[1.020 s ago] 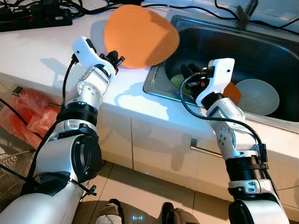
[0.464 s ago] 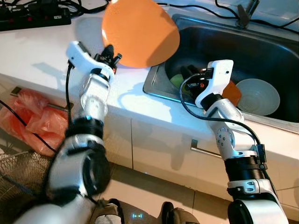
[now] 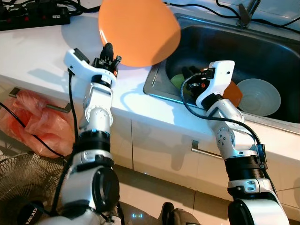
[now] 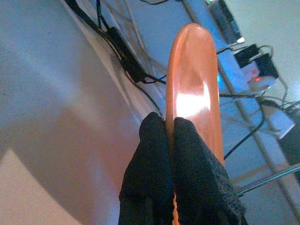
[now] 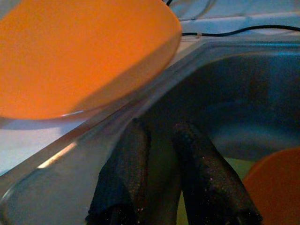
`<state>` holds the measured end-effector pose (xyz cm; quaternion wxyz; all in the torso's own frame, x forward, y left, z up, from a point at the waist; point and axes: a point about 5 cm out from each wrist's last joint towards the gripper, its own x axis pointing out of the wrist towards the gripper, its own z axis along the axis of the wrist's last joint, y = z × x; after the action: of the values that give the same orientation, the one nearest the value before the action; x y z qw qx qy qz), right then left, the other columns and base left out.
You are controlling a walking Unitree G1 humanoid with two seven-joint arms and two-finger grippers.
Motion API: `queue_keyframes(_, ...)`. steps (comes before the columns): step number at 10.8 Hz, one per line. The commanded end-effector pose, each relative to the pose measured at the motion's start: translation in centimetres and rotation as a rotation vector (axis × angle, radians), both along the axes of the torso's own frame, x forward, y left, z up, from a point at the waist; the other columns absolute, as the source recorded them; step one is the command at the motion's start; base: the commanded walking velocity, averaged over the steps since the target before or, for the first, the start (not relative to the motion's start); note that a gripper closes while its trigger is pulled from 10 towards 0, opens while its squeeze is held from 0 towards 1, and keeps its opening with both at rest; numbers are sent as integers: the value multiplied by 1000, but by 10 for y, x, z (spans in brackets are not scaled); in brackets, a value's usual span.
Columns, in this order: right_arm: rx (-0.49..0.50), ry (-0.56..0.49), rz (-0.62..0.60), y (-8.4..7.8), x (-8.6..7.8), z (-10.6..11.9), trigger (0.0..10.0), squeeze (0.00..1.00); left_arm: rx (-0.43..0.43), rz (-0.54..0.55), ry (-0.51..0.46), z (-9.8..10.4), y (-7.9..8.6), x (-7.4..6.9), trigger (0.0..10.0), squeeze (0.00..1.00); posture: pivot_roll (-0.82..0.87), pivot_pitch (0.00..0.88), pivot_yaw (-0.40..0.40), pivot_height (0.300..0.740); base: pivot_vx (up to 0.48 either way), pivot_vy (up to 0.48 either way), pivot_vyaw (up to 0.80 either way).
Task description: Kitchen organization
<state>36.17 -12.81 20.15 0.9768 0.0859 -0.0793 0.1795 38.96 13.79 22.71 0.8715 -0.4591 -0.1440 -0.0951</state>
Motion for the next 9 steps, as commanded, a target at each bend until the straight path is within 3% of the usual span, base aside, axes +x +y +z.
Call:
queue_keyframes(1,41,-12,-17,-3,2,4,10000,0,-42,-44,91,-27,-10,-4,0,0,8,203,-65,740,0,0,0)
queue_keyframes(2,69,-9,-21,-3,3,6,10000,0,-26,-59,74,-26,-12,-7,7176,0,13,193,-61,740,0,0,0)
queue_keyframes(3,96,-4,-26,-3,4,6,10000,0,-12,-66,61,-25,-14,-9,10000,0,18,186,-59,740,0,0,0)
queue_keyframes(6,263,32,1,-1,7,13,10000,0,23,-100,28,-20,-23,-15,10000,0,27,158,-50,740,0,0,0)
queue_keyframes(9,318,72,9,1,9,8,10000,0,-35,-87,-45,-3,-20,-16,10000,0,32,148,-45,740,0,0,0)
